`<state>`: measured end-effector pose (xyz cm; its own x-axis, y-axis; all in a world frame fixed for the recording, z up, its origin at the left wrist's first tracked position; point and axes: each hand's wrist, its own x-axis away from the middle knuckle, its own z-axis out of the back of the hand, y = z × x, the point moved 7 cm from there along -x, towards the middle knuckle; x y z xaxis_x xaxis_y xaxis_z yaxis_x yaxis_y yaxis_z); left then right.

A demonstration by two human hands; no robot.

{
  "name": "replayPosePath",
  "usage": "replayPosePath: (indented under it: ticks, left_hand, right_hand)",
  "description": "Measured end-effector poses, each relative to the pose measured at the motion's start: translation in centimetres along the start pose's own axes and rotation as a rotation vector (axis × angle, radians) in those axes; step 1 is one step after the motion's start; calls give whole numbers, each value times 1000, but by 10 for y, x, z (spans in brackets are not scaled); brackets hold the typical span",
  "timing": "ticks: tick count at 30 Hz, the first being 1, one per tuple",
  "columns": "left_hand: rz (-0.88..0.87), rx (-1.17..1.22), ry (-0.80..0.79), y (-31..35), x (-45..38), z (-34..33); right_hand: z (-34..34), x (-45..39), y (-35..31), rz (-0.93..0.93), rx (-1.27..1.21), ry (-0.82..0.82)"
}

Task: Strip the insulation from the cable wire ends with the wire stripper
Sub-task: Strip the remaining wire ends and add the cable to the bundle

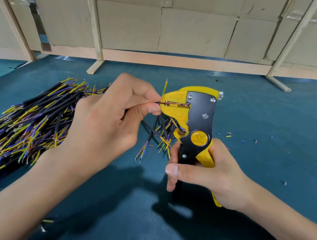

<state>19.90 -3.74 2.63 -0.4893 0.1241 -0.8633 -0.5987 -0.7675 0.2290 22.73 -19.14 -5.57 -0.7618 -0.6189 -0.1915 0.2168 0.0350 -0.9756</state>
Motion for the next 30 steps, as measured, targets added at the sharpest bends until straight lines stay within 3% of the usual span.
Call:
replayPosePath:
  ticks: [30]
  left_hand:
    - [62, 9, -103, -3, 4, -12]
  right_hand:
    - [-2, 1, 13, -45, -142, 173]
